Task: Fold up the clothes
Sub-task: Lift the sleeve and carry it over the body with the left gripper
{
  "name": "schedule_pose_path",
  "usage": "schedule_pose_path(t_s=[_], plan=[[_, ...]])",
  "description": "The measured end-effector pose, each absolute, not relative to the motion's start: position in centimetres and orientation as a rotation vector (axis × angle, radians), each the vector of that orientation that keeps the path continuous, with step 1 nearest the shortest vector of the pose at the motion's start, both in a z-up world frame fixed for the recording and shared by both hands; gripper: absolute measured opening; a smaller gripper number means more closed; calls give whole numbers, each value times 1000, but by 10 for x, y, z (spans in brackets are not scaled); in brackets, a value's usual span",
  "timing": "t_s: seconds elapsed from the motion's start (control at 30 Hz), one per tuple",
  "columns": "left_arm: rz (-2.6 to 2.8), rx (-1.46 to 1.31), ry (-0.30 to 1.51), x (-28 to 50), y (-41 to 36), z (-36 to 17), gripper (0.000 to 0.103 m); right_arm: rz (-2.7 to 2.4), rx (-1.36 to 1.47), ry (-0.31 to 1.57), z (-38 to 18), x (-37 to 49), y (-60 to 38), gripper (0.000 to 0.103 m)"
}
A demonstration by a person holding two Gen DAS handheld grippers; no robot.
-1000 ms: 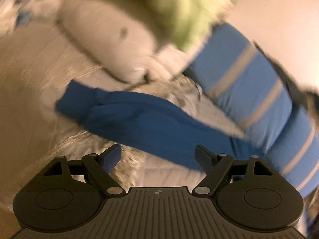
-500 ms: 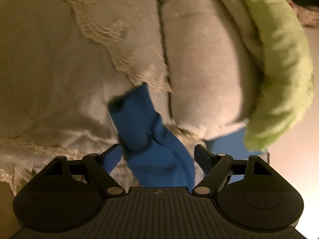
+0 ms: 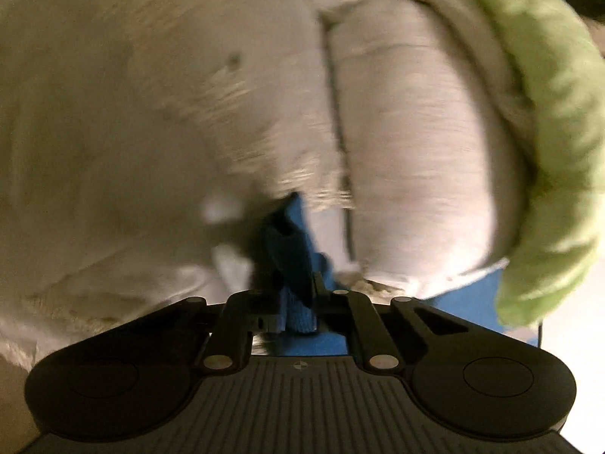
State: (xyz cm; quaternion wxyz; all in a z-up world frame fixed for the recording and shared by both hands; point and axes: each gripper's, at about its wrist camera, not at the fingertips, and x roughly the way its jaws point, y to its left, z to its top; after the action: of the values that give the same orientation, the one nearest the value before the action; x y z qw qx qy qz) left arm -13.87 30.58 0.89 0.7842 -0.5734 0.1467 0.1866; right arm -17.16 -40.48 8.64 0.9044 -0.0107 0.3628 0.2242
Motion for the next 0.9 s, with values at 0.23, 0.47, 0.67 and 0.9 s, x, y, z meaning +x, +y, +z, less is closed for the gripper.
schedule_pose_path(t_s=[0.23,0.47,0.67,0.9], plan=[[305,-969,341,-126,274,91,11,460,-42,745,87,-173,-403,100],[183,-729,329,-128,213,162,11,419,-50,726,87,-179,-405,99],[109,-544,301,-118,154,210,11,397,-103,685,96,-194,-405,100],[58,-394,291,-96,105,243,11,379,-98,673,95,-191,-404,100]])
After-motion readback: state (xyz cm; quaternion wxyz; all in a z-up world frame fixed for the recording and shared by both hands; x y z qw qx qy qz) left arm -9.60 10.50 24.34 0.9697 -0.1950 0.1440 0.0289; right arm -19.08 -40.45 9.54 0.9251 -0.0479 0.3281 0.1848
